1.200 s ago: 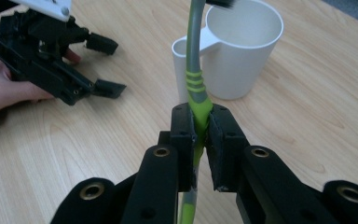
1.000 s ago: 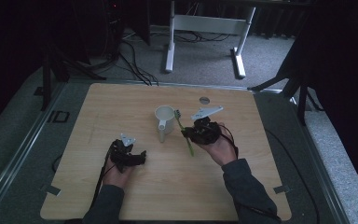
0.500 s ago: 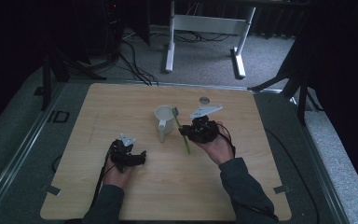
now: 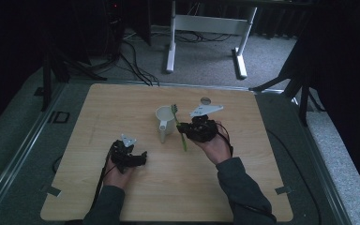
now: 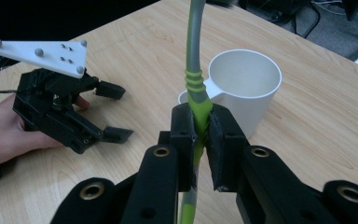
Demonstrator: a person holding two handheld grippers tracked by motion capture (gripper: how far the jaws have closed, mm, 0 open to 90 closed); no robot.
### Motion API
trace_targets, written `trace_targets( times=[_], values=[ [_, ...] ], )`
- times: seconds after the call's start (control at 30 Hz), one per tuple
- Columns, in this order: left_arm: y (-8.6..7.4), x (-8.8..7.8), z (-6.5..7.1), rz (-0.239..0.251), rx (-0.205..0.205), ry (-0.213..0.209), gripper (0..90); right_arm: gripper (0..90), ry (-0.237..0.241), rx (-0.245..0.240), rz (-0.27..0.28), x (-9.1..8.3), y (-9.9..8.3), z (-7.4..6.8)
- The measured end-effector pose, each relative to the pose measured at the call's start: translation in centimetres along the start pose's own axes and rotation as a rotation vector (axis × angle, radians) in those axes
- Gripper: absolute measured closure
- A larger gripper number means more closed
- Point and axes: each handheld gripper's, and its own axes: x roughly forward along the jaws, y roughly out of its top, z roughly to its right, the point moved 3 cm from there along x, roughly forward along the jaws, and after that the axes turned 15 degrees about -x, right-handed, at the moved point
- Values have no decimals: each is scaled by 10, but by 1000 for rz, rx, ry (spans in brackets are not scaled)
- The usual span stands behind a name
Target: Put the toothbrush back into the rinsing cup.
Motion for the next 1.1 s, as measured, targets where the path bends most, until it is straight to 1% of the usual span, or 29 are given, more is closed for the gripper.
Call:
trace_targets(
  times=[0.43, 0.63, 1.1],
  values=[
    [0, 0, 0, 0, 0, 0, 146, 813, -6, 3, 33, 4, 7, -2],
    [0, 0, 0, 0, 0, 0, 146, 814, -21, 20, 68, 4, 8, -1],
    [0, 0, 1, -1, 4, -3, 146, 814, -33, 28, 117, 9, 12, -3]
  ],
)
